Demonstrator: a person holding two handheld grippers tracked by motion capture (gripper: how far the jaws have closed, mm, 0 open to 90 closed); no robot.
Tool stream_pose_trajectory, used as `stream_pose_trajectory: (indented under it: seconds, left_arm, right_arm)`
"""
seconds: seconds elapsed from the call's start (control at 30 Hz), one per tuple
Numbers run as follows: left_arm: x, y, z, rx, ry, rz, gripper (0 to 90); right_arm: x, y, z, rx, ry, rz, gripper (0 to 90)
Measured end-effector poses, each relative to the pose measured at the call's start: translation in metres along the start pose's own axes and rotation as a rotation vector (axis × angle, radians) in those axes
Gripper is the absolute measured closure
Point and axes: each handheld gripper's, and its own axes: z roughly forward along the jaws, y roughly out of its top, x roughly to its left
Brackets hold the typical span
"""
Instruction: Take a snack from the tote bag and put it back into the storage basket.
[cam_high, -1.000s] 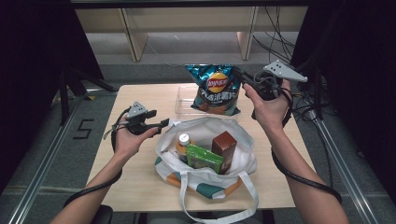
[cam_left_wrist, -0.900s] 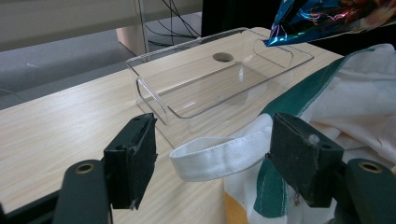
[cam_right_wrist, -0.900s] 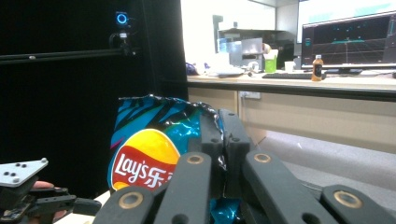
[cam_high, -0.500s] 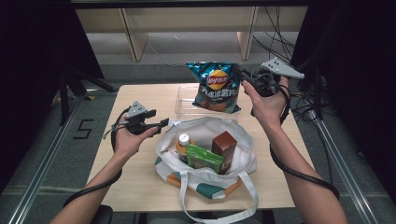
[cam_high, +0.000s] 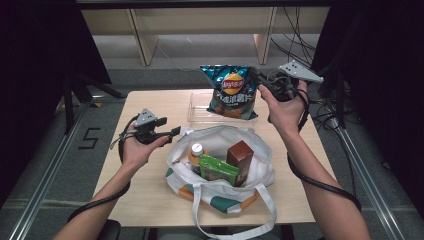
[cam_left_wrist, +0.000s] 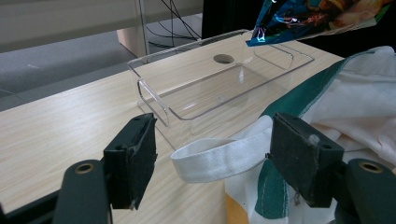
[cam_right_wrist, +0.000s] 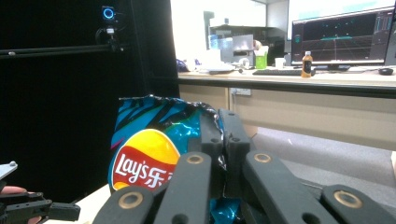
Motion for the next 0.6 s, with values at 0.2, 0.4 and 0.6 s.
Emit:
stream_pose_trajectory:
  seconds: [0.2, 0.4, 0.6]
  left_arm:
    - [0.000, -0.001, 0.000, 0.004, 0.000, 0.004, 30.7]
    - [-0.001, 0.000, 0.000, 0.004, -0.001, 0.005, 30.7]
    - [-0.001, 0.000, 0.001, 0.004, -0.001, 0.005, 30.7]
  right_arm:
    - [-0.002, -0.001, 0.005, 0.000, -0.007, 0.001, 90.0]
    - [-0.003, -0.003, 0.010, 0.006, -0.019, 0.012, 90.0]
    - [-0.007, -0.005, 0.011, 0.007, -0.024, 0.016, 90.0]
